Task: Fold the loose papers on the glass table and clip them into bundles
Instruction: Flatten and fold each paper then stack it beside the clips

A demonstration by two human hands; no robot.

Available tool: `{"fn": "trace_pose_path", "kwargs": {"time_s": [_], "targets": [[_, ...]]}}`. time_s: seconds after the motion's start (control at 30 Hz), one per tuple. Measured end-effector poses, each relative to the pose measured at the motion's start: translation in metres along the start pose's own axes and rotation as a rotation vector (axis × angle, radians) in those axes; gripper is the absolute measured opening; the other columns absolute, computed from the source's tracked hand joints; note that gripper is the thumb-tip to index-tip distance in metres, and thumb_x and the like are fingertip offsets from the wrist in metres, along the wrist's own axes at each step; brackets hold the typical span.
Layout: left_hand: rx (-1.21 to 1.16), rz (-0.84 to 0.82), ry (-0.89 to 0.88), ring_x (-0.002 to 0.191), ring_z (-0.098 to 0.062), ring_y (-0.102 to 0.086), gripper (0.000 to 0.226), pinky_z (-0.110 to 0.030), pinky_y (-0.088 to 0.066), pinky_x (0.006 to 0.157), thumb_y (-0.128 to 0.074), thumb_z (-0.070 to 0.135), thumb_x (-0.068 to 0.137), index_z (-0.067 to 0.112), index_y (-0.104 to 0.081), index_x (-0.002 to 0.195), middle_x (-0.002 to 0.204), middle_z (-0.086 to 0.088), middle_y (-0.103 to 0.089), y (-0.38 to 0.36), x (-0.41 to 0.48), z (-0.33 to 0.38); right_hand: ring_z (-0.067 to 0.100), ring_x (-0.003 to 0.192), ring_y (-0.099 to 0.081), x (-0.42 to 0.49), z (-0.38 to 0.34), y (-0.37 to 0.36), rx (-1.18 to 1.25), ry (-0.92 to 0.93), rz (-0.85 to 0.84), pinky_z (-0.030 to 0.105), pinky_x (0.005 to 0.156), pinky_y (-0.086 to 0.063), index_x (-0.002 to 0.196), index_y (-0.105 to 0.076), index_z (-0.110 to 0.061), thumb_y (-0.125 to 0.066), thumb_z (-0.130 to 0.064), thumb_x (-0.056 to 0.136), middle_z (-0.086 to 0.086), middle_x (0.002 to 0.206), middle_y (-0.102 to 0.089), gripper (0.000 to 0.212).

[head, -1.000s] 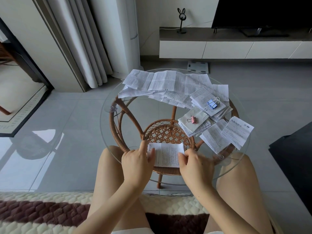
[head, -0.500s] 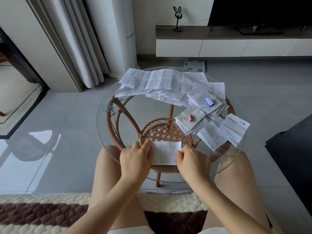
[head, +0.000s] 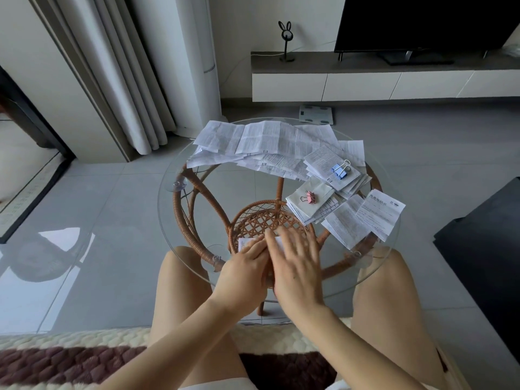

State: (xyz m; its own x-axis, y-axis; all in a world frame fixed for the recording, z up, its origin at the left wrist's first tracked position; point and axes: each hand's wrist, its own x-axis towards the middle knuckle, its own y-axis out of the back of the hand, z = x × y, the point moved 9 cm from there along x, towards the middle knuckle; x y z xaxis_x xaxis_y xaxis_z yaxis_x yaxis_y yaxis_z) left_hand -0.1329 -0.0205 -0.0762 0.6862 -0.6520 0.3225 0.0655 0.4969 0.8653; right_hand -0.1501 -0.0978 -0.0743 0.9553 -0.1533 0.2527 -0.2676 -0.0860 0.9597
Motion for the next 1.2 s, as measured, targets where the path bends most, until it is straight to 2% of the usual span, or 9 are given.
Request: {"fn": "trace_pose_path", "kwargs": {"time_s": [0.1,0.3,0.47,0.6,0.73,0.83,0.93,1.1,1.2], "targets": [[0.047,-0.050,-0.006,0.131,-0.021,-0.046,0.048,-0.043,-0.040,0.107,-0.036,0.026,0.092,0.011,-0.053,0.134,0.140,-0.003,-0.051,-0.005,-0.005,-0.006,0.021,0.128,-0.050,-0.001,-0.001,-0.021,0.013,0.111,-0.148,0.054,0.105,-0.018,0.133,-0.053,-0.009,-0.025,-0.021,0.085,0.006,0.133,-0.058,0.056],[0.126,-0.177,-0.043,0.141,-0.014,-0.027,0.052,-0.039,-0.022,0.116,-0.017,0.039,0.102,0.020,-0.040,0.144,0.150,0.002,-0.034,-0.010,-0.012,-0.022,0.013,0.128,-0.048,-0.010,0.029,-0.012,-0.042,0.133,-0.171,0.052,0.104,-0.018,0.132,-0.054,-0.012,-0.010,-0.036,0.101,0.000,0.137,-0.052,0.059],[0.146,-0.214,-0.044,0.143,-0.010,-0.020,0.058,-0.039,-0.012,0.117,-0.002,0.048,0.100,0.029,-0.034,0.145,0.152,0.008,-0.028,-0.001,-0.022,-0.035,0.012,0.125,-0.051,-0.012,0.033,-0.008,-0.086,0.161,-0.201,0.051,0.104,-0.017,0.131,-0.055,-0.013,-0.028,-0.032,0.093,0.000,0.135,-0.054,0.051],[0.140,-0.245,-0.064,0.144,-0.011,-0.018,0.054,-0.045,-0.012,0.116,-0.005,0.049,0.100,0.035,-0.031,0.145,0.153,0.010,-0.026,0.005,-0.034,-0.045,0.018,0.143,-0.020,-0.022,0.031,-0.010,-0.097,0.269,-0.292,0.055,0.109,-0.001,0.145,-0.026,-0.013,0.005,-0.059,0.094,0.002,0.153,-0.025,0.076],[0.122,-0.303,-0.136,0.142,-0.014,-0.023,0.051,-0.046,-0.014,0.115,-0.012,0.053,0.099,0.039,-0.036,0.142,0.151,0.012,-0.030,0.008,-0.030,-0.044,0.031,0.126,-0.050,-0.042,0.025,-0.008,-0.240,0.417,-0.292,0.059,0.104,-0.019,0.129,-0.054,0.000,-0.022,-0.079,0.080,0.016,0.136,-0.051,0.098],[0.165,-0.305,-0.210,0.137,-0.012,-0.033,0.049,-0.043,-0.015,0.115,-0.025,0.060,0.096,0.040,-0.055,0.130,0.145,0.015,-0.042,0.017,-0.027,-0.031,0.042,0.108,-0.060,-0.053,0.018,-0.005,-0.386,0.530,-0.232,0.061,0.109,-0.012,0.120,-0.059,0.007,-0.049,-0.058,0.084,0.027,0.118,-0.061,0.075],[0.207,-0.228,-0.245,0.125,-0.012,-0.050,0.041,-0.039,-0.021,0.114,-0.037,0.057,0.091,0.040,-0.070,0.109,0.131,0.012,-0.058,0.027,-0.023,-0.008,0.038,0.085,-0.064,-0.064,0.008,0.010,-0.384,0.584,-0.047,0.058,0.112,-0.010,0.104,-0.066,0.007,-0.025,-0.008,0.095,0.024,0.091,-0.067,0.045],[0.007,0.041,0.257,0.095,-0.012,-0.060,0.038,-0.028,-0.049,0.075,-0.041,0.052,0.094,0.031,-0.072,0.098,0.105,0.009,-0.065,0.073,-0.013,-0.008,0.023,0.082,-0.069,-0.049,0.027,0.073,-0.170,0.500,0.349,0.054,0.109,-0.029,0.093,-0.073,-0.005,-0.046,0.000,0.079,0.007,0.085,-0.073,0.031],[-0.579,-0.057,0.695,0.075,-0.017,-0.062,0.028,-0.031,-0.051,0.067,-0.056,0.046,0.091,0.019,-0.064,0.093,0.089,0.000,-0.068,0.066,0.003,-0.024,0.023,0.089,-0.069,-0.027,0.043,0.109,-0.162,0.442,0.495,0.054,0.102,-0.039,0.102,-0.072,-0.005,-0.040,-0.001,0.082,0.007,0.098,-0.073,0.039]]}}
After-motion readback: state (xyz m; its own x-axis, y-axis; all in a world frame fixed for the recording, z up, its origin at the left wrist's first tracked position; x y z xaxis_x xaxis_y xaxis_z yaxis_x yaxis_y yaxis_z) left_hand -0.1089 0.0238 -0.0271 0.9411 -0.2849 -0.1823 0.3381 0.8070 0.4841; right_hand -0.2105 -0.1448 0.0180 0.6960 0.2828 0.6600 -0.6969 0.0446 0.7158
